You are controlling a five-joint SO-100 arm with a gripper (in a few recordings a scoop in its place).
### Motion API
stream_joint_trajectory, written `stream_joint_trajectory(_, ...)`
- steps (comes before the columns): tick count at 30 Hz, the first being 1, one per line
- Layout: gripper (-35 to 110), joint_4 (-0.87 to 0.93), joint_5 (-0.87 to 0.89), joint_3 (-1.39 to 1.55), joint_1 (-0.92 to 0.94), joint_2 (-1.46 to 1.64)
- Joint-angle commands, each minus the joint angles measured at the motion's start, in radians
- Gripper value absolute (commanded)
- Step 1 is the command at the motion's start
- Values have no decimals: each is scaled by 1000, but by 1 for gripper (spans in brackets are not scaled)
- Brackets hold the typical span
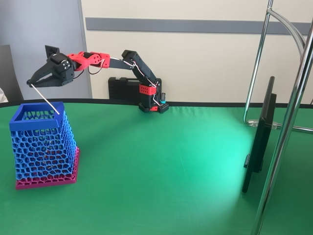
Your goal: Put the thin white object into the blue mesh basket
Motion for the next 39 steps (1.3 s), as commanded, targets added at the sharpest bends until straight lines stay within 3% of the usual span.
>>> stream_joint_trajectory(1,11,-21,9,-8,2,8)
stream_joint_trajectory(3,22,-25,21,-2,2,6)
stream_joint_trajectory(9,32,-86,23,38,0,2)
stream_joint_trajectory(24,38,-87,58,54,3,18)
stream_joint_trajectory(27,32,-84,58,57,2,31)
stream_joint_trajectory(31,6,-81,17,58,-3,41)
stream_joint_trajectory(32,6,-81,14,58,-3,43)
stream_joint_trajectory(34,25,-77,57,72,0,54)
stream_joint_trajectory(36,9,-77,26,75,0,57)
stream_joint_trajectory(39,20,-98,46,112,0,75)
